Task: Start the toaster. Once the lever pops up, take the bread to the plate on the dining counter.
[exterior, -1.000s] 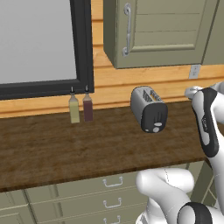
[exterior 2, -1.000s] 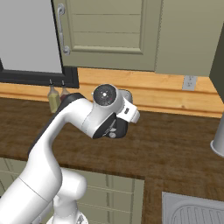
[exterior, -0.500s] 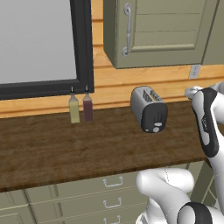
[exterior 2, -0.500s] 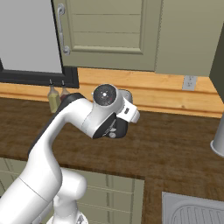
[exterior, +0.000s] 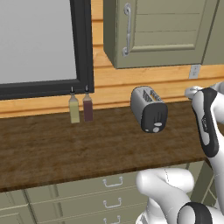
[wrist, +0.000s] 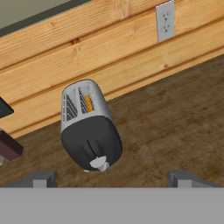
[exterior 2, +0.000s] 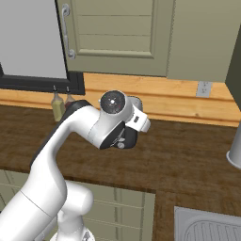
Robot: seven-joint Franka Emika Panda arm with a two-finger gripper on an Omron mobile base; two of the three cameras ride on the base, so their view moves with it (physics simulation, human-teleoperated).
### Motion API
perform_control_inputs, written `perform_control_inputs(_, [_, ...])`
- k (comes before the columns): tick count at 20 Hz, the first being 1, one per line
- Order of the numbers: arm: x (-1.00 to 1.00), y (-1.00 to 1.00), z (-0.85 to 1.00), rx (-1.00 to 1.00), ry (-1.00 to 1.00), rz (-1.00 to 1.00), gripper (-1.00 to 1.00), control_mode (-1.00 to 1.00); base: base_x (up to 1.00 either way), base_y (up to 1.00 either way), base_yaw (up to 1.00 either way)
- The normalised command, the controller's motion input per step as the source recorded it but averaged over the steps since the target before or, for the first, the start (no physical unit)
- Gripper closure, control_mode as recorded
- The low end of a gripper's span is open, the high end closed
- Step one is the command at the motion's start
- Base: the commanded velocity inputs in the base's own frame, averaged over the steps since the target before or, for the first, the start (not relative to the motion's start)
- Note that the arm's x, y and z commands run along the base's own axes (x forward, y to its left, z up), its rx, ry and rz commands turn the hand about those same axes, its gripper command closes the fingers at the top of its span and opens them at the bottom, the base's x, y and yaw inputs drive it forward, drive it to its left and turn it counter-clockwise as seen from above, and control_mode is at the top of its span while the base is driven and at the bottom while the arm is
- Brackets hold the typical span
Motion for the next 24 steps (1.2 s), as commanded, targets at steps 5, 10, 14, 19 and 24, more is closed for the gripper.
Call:
perform_control_inputs(5, [0.00,0.00,0.00,0.00,0.00,0.00,-1.00,-1.00,0.00,0.00,0.00])
perform_control_inputs(10, [0.00,0.00,0.00,0.00,0.00,0.00,-1.00,-1.00,0.00,0.00,0.00])
perform_control_inputs(14, [0.00,0.00,0.00,0.00,0.00,0.00,-1.00,-1.00,0.00,0.00,0.00])
perform_control_inputs(19, [0.00,0.00,0.00,0.00,0.00,0.00,-1.00,-1.00,0.00,0.00,0.00])
perform_control_inputs(24, [0.00,0.00,0.00,0.00,0.00,0.00,-1.00,-1.00,0.00,0.00,0.00])
